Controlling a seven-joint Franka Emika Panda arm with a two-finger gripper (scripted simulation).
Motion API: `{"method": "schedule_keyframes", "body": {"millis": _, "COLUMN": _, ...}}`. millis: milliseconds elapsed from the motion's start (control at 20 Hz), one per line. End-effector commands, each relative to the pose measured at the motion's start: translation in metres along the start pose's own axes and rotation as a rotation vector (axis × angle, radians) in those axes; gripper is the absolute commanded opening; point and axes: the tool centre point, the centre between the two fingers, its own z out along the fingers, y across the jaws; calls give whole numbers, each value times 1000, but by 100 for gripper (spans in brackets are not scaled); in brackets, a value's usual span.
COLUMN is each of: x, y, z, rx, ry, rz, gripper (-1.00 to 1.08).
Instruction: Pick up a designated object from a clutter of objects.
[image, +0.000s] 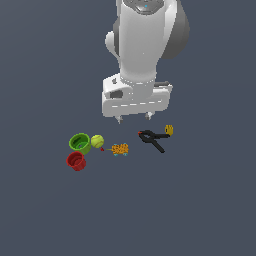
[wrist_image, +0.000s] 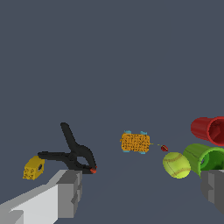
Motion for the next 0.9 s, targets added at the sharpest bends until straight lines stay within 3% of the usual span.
{"method": "schedule_keyframes", "body": {"millis": 0, "x": -1, "y": -9, "z": 18, "rx": -5, "ry": -2, "rz": -65, "gripper": 100}}
{"method": "schedule_keyframes", "body": {"millis": 400, "x": -13, "y": -49, "z": 91, "rx": -14, "ry": -7, "rz": -356, "gripper": 100}}
{"method": "schedule_keyframes", "body": {"millis": 850, "x": -45, "y": -98, "z": 166, "rx": -2, "ry": -6, "rz": -694, "gripper": 100}}
